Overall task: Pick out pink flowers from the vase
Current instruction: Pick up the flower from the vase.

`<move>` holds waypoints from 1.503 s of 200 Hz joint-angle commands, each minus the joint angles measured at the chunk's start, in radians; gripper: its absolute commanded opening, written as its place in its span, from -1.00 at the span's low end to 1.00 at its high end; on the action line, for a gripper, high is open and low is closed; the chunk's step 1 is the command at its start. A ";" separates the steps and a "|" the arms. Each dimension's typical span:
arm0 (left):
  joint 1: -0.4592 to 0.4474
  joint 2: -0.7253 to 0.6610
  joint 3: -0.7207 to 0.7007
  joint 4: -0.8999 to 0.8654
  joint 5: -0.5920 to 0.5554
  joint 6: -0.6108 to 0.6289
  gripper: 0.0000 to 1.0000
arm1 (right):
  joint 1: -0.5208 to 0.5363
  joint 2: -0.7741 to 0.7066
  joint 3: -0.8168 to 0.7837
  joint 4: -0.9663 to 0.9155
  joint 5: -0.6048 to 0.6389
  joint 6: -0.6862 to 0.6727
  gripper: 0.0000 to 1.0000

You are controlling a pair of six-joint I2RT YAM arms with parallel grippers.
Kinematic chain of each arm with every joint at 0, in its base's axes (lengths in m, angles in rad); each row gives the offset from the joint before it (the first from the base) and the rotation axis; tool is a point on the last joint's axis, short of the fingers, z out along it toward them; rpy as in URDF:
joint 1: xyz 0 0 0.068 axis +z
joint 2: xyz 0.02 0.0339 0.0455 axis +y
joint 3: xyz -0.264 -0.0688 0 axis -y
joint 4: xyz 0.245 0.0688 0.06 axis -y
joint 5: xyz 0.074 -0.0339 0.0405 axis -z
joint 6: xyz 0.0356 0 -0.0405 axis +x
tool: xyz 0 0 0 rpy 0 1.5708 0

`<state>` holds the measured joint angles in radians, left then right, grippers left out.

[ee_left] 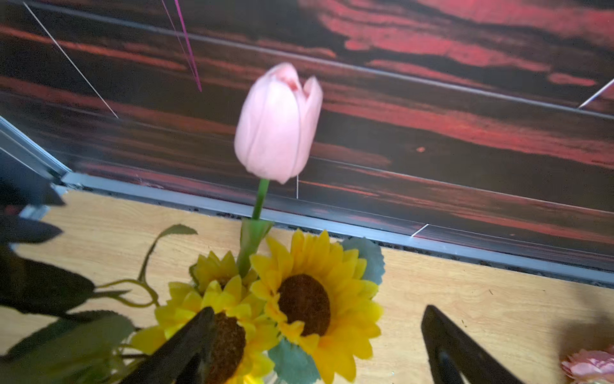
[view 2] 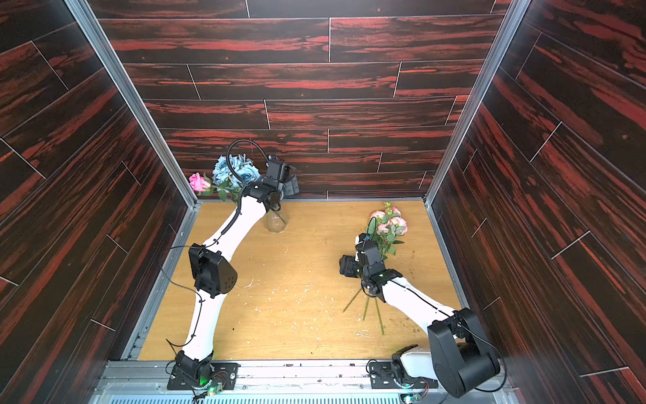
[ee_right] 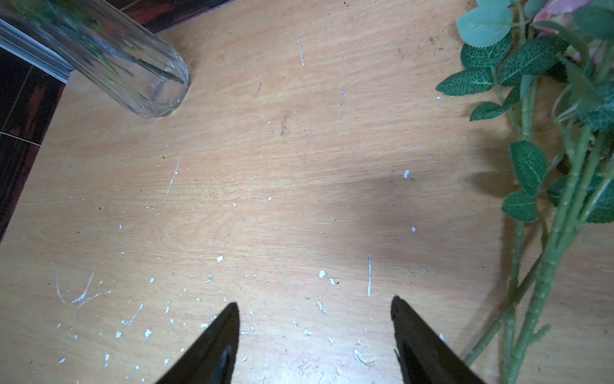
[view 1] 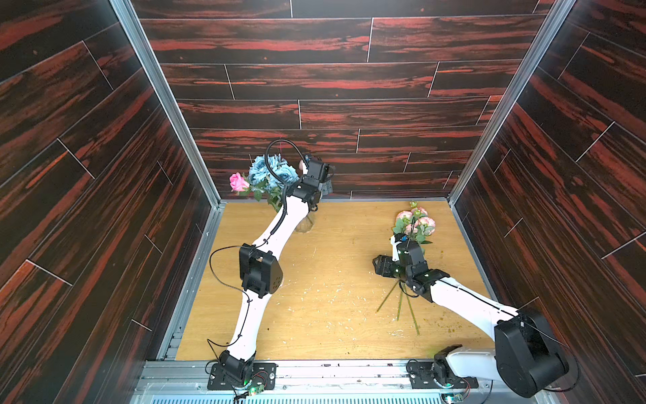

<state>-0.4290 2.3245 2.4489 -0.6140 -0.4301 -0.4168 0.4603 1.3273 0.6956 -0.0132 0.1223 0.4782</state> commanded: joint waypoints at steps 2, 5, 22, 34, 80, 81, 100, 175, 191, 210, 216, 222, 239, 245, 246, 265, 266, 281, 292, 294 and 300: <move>0.004 -0.009 0.088 -0.021 -0.071 0.039 0.93 | 0.003 0.009 0.012 0.005 -0.010 -0.005 0.47; 0.005 -0.003 0.098 -0.027 -0.077 0.042 0.93 | 0.003 0.009 0.013 0.007 -0.010 -0.006 0.47; 0.006 0.018 0.122 -0.027 -0.098 0.061 0.93 | 0.003 0.012 0.012 0.007 -0.011 -0.007 0.47; 0.008 0.026 0.115 -0.007 -0.098 0.068 0.93 | 0.003 0.013 0.013 0.007 -0.012 -0.007 0.47; 0.030 0.094 0.159 0.023 -0.049 0.055 0.82 | 0.003 0.023 0.014 0.007 -0.007 -0.011 0.48; 0.030 0.095 0.160 0.023 -0.048 0.055 0.82 | 0.002 0.023 0.015 0.007 -0.007 -0.010 0.47; 0.035 0.118 0.187 0.021 -0.053 0.059 0.75 | 0.003 0.027 0.016 0.007 -0.006 -0.012 0.47; 0.048 0.152 0.180 0.074 -0.070 0.074 0.36 | 0.003 0.040 0.019 0.010 -0.011 -0.013 0.47; 0.049 0.154 0.175 0.092 -0.049 0.076 0.21 | 0.003 0.045 0.019 0.011 -0.013 -0.014 0.47; 0.049 0.155 0.175 0.110 -0.027 0.082 0.00 | 0.003 0.050 0.021 0.012 -0.015 -0.013 0.48; 0.049 0.155 0.174 0.113 -0.027 0.084 -0.06 | 0.003 0.050 0.022 0.012 -0.016 -0.014 0.47; 0.049 0.156 0.175 0.115 -0.027 0.087 -0.12 | 0.003 0.051 0.021 0.011 -0.016 -0.016 0.47; 0.052 0.154 0.175 0.111 -0.023 0.089 -0.33 | 0.003 0.052 0.021 0.012 -0.015 -0.015 0.47; 0.054 0.155 0.175 0.109 -0.017 0.089 -0.40 | 0.002 0.052 0.021 0.012 -0.015 -0.016 0.47; 0.054 0.155 0.175 0.108 -0.017 0.090 -0.41 | 0.003 0.052 0.022 0.012 -0.015 -0.015 0.47; 0.059 0.155 0.173 0.099 0.004 0.087 -0.58 | 0.003 0.053 0.022 0.012 -0.018 -0.015 0.48; 0.059 0.155 0.173 0.099 0.005 0.087 -0.59 | 0.002 0.052 0.022 0.012 -0.018 -0.015 0.47; 0.062 0.154 0.173 0.092 0.008 0.087 -0.71 | 0.003 0.053 0.022 0.011 -0.020 -0.015 0.47; 0.065 0.153 0.173 0.088 0.007 0.088 -0.78 | 0.003 0.053 0.022 0.012 -0.021 -0.016 0.47; 0.065 0.153 0.173 0.087 0.006 0.088 -0.79 | 0.002 0.053 0.022 0.012 -0.021 -0.015 0.47; 0.065 0.151 0.173 0.085 0.005 0.089 -0.84 | 0.003 0.052 0.022 0.012 -0.021 -0.015 0.47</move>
<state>-0.3748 2.4699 2.6087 -0.5117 -0.4286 -0.3286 0.4603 1.3727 0.6964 -0.0055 0.1123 0.4736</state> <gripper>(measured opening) 0.115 0.737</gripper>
